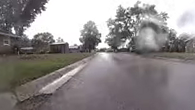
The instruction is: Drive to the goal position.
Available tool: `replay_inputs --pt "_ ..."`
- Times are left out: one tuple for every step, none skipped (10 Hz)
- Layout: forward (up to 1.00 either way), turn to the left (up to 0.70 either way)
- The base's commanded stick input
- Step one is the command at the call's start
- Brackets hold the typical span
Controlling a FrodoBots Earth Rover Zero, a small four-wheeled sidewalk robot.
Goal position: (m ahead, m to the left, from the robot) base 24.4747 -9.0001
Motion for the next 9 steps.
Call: replay_inputs --pt "0.5 0.0" --pt "0.5 0.0" --pt "0.5 0.0" --pt "0.5 0.0" --pt "0.5 0.0" --pt "0.5 0.0" --pt "0.5 0.0" --pt "0.5 0.0" --pt "0.5 0.0"
